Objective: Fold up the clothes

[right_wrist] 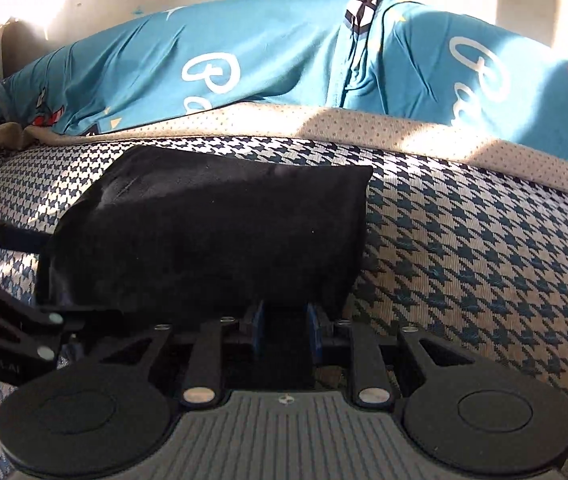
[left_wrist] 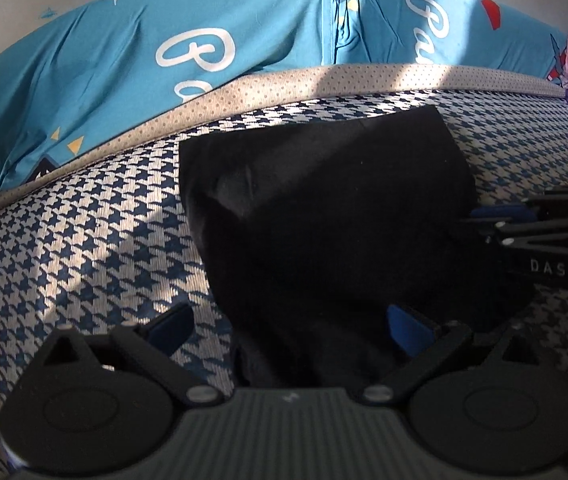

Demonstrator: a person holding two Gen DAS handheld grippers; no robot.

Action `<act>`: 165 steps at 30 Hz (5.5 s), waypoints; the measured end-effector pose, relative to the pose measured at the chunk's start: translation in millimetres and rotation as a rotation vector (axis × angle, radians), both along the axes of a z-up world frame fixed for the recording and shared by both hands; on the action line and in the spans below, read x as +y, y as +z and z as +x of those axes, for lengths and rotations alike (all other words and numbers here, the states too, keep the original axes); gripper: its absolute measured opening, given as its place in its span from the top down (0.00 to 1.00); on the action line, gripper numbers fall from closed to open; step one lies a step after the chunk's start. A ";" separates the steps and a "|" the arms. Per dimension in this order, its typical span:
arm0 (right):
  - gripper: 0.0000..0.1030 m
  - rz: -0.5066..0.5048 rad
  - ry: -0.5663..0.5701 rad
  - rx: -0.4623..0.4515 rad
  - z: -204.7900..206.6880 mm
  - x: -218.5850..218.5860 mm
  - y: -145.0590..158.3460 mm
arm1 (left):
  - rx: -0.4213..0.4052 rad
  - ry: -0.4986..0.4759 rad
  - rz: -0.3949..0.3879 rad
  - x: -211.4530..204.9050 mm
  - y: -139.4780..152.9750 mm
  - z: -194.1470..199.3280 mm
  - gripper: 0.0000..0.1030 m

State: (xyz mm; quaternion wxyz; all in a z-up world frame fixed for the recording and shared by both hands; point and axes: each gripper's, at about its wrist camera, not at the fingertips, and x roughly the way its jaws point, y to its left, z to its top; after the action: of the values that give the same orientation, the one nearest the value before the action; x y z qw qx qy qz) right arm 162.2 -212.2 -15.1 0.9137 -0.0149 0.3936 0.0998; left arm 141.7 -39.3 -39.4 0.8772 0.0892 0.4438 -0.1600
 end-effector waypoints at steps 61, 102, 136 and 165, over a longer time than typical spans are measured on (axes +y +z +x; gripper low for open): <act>0.55 0.550 -0.202 0.118 40.2 -80.5 -11.9 | 0.171 0.213 -0.451 38.3 -6.4 -6.1 0.00; 0.70 0.792 -0.142 0.116 81.7 -92.9 -36.0 | 0.092 0.203 -0.439 23.0 -14.7 8.4 0.01; 0.84 0.484 -0.113 -0.017 52.8 -56.1 10.3 | -0.009 0.193 -0.300 15.9 5.8 -2.1 0.68; 0.74 0.719 -0.283 0.166 37.2 -104.7 -18.7 | 0.222 0.326 -0.470 59.2 -8.3 -6.0 0.23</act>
State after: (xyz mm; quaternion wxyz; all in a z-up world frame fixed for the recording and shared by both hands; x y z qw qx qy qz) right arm 199.4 -316.9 -33.7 0.8305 0.3685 0.4044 0.1050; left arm 135.7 19.9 -47.7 0.8339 -0.2067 0.4964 -0.1242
